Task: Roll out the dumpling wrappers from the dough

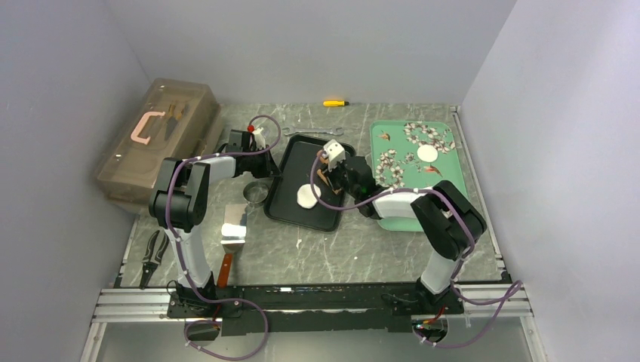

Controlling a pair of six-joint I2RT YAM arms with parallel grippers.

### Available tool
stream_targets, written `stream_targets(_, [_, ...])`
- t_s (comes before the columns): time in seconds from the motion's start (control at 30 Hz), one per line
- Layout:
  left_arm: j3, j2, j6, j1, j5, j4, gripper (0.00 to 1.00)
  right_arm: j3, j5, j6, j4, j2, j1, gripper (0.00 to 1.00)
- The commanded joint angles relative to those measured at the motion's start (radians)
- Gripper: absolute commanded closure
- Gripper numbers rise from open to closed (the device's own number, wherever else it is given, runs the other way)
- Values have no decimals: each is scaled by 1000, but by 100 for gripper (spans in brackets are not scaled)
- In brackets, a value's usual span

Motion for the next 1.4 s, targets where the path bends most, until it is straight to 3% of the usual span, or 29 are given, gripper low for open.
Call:
stream_targets(0.0, [-12,24,20,8,-13,-65,100,-13,82,-49,-63,54,-19,100])
stream_targets(0.27, [-14,22,21,10,-18,-60,100,89,-37,-29,-167,-109,-4,100])
stream_targets(0.47, [-14,23,19,10,-14,-62,100,94,-179,58,-92,-142,87,100])
stream_targets(0.63, [-14,22,19,10,-10,-63,100,73,-115,48,-29,-23,144,100])
stream_targets(0.87, [-11,22,21,10,-8,-65,100,88,-65,-15,-111,51,248,100])
stream_targets(1.2, [-12,23,18,10,-10,-62,100,8,-28,21,-132,3,291,100])
stream_targets(1.37, [-11,26,18,10,-11,-63,100,91,-35,28,-157,-83,280,100])
